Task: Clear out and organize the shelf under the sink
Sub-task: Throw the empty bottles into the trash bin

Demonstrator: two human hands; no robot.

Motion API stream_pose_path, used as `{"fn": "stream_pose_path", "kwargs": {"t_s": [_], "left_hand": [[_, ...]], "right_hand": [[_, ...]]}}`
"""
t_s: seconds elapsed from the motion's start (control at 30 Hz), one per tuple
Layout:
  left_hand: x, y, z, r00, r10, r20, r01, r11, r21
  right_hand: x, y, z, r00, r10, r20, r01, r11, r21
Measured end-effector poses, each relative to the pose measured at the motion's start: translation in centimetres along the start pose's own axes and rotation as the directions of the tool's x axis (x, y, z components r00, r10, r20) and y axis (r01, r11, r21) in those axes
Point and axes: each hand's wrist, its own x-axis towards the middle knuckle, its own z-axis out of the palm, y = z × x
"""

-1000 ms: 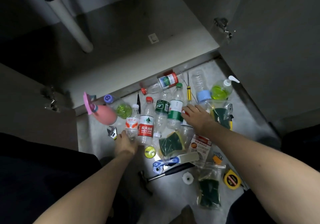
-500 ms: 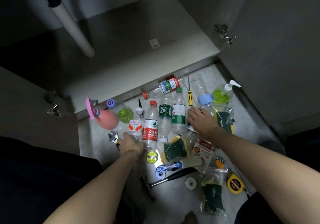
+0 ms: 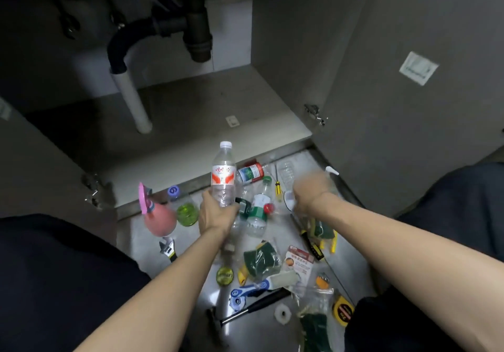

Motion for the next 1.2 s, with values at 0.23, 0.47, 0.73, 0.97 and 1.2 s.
{"fn": "stream_pose_path", "kwargs": {"t_s": [0.23, 0.47, 0.73, 0.97, 1.2], "left_hand": [[-1.5, 10.3, -1.9, 0.976, 0.217, -0.027, -0.216, 0.935, -0.283], [-3.4, 18.1, -5.2, 0.961, 0.268, 0.076, -0.191, 0.833, -0.520], [-9.0, 22.9, -4.8, 0.860, 0.397, 0.321, -0.142, 0.790, -0.597], [-14.7, 22.9, 0.9, 0.730, 0.482, 0.485, -0.120, 0.788, -0.603], [-20.8, 18.7, 7.6, 0.546, 0.497, 0.674, -0.186, 0.857, -0.481]], "right_hand": [[-1.4, 6.7, -9.2, 0.976, 0.217, -0.025, -0.164, 0.802, 0.574], [-3.1, 13.1, -14.4, 0.955, 0.291, 0.062, -0.059, -0.019, 0.998], [-9.8, 14.7, -8.2, 0.989, 0.145, 0.016, 0.090, -0.696, 0.713], [-18.1, 13.3, 2.1, 0.922, 0.363, 0.138, 0.128, -0.619, 0.775], [-31.2, 12.0, 11.9, 0.683, 0.679, 0.269, 0.196, -0.525, 0.828]]}}
